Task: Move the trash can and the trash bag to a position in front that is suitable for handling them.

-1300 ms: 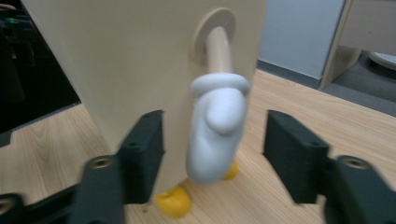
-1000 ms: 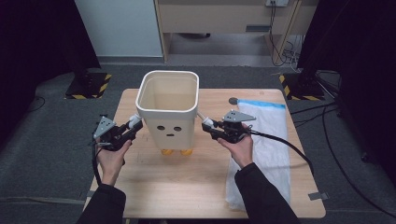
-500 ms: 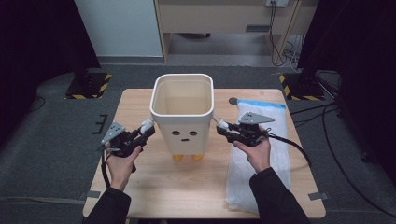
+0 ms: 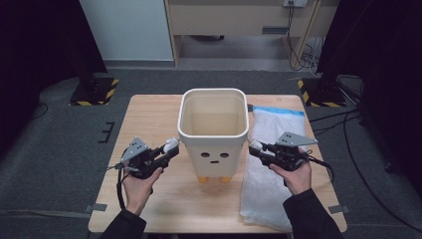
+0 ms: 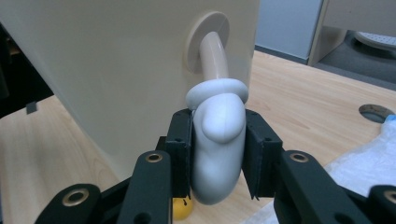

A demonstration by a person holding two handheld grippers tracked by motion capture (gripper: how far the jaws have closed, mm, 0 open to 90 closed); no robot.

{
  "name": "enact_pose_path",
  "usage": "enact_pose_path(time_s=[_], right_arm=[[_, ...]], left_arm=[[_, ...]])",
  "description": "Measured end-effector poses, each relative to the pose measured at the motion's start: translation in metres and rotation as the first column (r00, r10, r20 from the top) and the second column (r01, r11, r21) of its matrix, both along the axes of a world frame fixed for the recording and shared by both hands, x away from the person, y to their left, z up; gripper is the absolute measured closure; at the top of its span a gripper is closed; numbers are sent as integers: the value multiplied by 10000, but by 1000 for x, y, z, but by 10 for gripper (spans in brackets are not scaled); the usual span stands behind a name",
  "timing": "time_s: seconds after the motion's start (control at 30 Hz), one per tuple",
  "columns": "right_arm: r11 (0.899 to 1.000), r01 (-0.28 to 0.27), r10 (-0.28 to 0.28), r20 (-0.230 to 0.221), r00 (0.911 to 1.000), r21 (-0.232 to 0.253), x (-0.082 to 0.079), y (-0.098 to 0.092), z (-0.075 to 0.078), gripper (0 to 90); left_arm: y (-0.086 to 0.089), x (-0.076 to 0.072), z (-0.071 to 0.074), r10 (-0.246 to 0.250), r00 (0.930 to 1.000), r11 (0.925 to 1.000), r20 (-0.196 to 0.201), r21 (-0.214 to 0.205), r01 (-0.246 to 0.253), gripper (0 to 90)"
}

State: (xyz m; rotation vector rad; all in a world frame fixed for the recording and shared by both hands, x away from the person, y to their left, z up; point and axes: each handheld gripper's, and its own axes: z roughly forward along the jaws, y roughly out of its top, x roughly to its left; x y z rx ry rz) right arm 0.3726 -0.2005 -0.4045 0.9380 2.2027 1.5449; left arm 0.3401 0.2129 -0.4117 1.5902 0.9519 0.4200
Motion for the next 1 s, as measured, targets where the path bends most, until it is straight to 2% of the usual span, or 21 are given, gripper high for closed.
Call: enact_pose_path(time_s=[0.1,0.2,0.3,0.33,0.43,0.47,0.5,0.53,0.57,0.6,0.63,0.67,0.7,0.73,0.77,0.83,0.87,0.9,0.93,0.97,1.0], right_arm=[[9996,-78,77,29,10000,263,-5,-1,-4,670],[9996,-56,55,12,10000,284,-6,-1,-7,670],[9988,80,-80,0,10000,481,-7,-2,-13,668],[9988,80,-80,0,10000,481,-7,-2,-13,668],[9988,127,-142,329,9994,478,-10,-6,-14,596],[9988,127,-142,329,9994,478,-10,-6,-14,596],[9960,203,-248,509,9984,872,-12,-10,-10,569],[9936,304,-369,586,9976,1084,-13,-14,-7,545],[9903,456,-549,686,9961,1316,-13,-18,-4,517],[9867,592,-714,760,9946,1517,-14,-23,-1,480],[9839,766,-910,837,9923,1616,-14,-28,2,447],[9839,766,-910,837,9923,1616,-14,-28,2,447],[9830,1003,-1161,978,9884,1536,-15,-34,3,419],[9801,1600,-1718,988,9802,1174,-15,-46,0,349],[9801,1600,-1718,988,9802,1174,-15,-46,0,349],[9739,2129,-2186,734,9730,784,-12,-58,-12,287],[9664,2561,-2569,578,9647,211,-7,-70,-28,258],[9664,2561,-2569,578,9647,211,-7,-70,-28,258],[9560,2923,-2916,284,9561,-247,-3,-80,-46,241],[9560,2923,-2916,284,9561,-247,-3,-80,-46,241],[9460,3148,-3164,-81,9486,-772,2,-88,-68,250]], left_arm=[[1,-3,0,17,10000,10000,64,-24,-17,663],[0,-4,-1,17,9999,10000,111,-53,-17,663],[-2,-2,-5,-24,9990,9999,437,-134,30,657],[-2,-2,-5,-24,9990,9999,437,-134,30,649],[4,-3,-3,238,9981,9994,575,-280,-223,503],[8,-4,0,351,9967,9988,737,-375,-324,503],[18,-8,8,658,9921,9969,1072,-498,-608,483],[23,-10,11,797,9894,9962,1215,-444,-748,471],[23,-10,11,797,9894,9962,1215,-444,-748,454],[31,-12,15,1076,9843,9938,1398,-419,-1027,441],[34,-13,16,1252,9814,9919,1456,-417,-1203,429],[34,-13,16,1252,9814,9919,1456,-417,-1203,407],[37,-13,18,1371,9791,9904,1505,-377,-1328,407],[40,-12,19,1506,9766,9885,1538,-359,-1468,379],[40,-12,19,1506,9766,9885,1538,-359,-1468,372],[42,-11,23,1563,9745,9877,1612,-242,-1545,363],[42,-10,26,1616,9720,9868,1706,-230,-1600,345],[42,-10,26,1616,9720,9868,1706,-230,-1600,332],[41,-6,31,1680,9705,9858,1730,-259,-1660,314],[41,-6,31,1680,9705,9858,1730,-259,-1660,299],[41,-4,33,1731,9701,9849,1701,-327,-1700,290]])
